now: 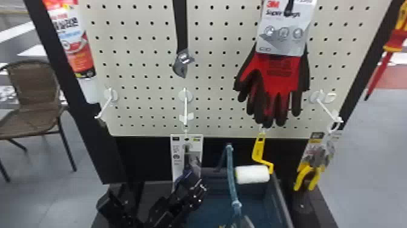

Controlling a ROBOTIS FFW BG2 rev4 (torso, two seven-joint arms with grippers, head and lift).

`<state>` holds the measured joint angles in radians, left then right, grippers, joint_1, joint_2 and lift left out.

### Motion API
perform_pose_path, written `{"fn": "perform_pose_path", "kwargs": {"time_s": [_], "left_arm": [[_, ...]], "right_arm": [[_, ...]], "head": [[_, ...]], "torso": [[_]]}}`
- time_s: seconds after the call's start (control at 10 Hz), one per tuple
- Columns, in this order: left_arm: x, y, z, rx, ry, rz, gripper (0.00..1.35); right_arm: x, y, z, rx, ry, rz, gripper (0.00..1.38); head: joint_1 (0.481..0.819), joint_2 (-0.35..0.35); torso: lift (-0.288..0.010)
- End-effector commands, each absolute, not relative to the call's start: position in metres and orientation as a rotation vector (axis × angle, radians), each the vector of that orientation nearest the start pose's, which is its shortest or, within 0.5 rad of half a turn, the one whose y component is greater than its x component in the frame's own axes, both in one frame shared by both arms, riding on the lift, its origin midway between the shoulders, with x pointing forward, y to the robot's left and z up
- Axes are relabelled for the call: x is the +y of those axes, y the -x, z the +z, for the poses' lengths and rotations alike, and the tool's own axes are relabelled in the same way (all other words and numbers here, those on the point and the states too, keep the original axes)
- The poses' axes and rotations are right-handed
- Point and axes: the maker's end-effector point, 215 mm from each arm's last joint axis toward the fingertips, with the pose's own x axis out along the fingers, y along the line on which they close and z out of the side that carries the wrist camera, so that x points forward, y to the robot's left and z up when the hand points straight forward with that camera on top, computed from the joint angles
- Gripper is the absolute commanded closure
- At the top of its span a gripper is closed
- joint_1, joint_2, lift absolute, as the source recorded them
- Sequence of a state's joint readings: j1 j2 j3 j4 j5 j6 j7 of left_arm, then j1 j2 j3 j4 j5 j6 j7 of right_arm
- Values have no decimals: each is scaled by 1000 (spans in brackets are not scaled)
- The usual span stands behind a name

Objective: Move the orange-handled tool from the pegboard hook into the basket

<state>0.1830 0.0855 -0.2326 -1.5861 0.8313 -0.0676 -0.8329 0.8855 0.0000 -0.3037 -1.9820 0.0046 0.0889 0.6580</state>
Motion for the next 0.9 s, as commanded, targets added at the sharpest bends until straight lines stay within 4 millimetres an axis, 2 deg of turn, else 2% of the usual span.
{"fn": "perform_pose_path", "kwargs": {"time_s": [0.0,0.8], "left_arm": [[31,-440,-307,-133,810,-916,555],[32,-440,-302,-140,804,-923,555]], "right_arm": [[-262,-227,-523,590,-10,387,237],[-262,-227,-523,590,-10,387,237]], "head": [[549,0],[549,0]], "torso": [[-100],[-100]]}}
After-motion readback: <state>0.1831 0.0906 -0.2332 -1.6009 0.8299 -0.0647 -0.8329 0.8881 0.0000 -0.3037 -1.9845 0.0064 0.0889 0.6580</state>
